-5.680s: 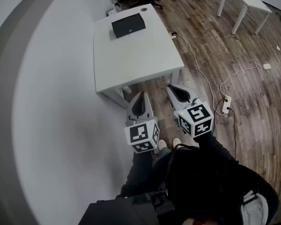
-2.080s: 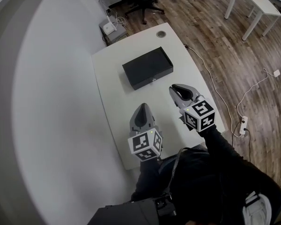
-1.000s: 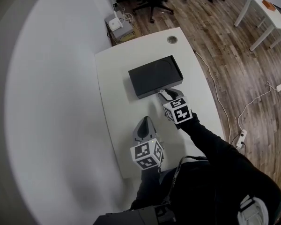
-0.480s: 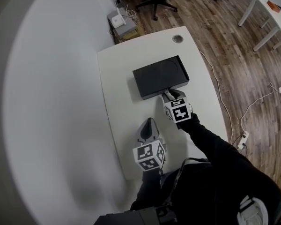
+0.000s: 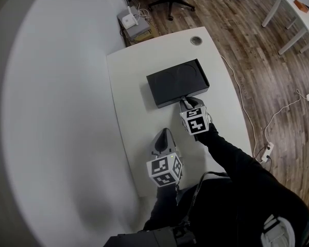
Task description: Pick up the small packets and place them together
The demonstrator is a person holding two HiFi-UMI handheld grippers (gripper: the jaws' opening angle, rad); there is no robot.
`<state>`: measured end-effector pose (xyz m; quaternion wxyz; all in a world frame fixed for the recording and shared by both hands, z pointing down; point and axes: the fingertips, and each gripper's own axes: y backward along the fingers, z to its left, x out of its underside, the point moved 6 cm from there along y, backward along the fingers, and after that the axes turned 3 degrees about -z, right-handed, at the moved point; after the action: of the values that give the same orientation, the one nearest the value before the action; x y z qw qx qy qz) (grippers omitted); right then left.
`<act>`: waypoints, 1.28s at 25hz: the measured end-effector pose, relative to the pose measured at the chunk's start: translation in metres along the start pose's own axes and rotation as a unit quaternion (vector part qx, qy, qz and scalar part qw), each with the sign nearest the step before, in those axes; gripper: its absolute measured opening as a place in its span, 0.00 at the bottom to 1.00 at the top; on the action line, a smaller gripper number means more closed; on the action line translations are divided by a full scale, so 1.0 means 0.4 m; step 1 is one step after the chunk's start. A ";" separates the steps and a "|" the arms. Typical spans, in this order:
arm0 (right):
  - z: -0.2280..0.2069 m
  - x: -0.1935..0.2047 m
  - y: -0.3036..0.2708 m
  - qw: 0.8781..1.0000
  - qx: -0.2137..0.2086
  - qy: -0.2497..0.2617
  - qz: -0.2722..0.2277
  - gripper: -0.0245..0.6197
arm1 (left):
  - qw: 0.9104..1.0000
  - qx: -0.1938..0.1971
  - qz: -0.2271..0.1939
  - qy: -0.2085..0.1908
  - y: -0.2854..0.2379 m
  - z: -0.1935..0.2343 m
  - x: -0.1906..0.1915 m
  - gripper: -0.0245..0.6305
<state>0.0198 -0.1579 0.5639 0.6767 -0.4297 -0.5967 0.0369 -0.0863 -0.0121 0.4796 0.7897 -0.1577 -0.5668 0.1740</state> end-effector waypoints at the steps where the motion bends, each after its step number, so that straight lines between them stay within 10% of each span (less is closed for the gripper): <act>1: 0.001 -0.001 0.002 1.000 0.001 -0.002 0.001 0.15 | 1.000 -0.001 0.000 0.000 0.001 0.001 0.000 0.04; 23: 0.010 0.007 0.023 1.000 -0.003 -0.007 0.014 0.15 | 1.000 0.001 -0.006 0.000 0.020 -0.007 -0.002 0.04; 32: 0.012 0.007 0.026 1.000 -0.007 -0.007 0.018 0.15 | 0.998 0.018 0.019 -0.056 -0.163 0.071 -0.109 0.04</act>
<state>0.0213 -0.1470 0.5591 0.6685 -0.4449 -0.5940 0.0482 -0.1199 -0.0883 0.4808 0.7557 -0.1444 -0.6041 0.2077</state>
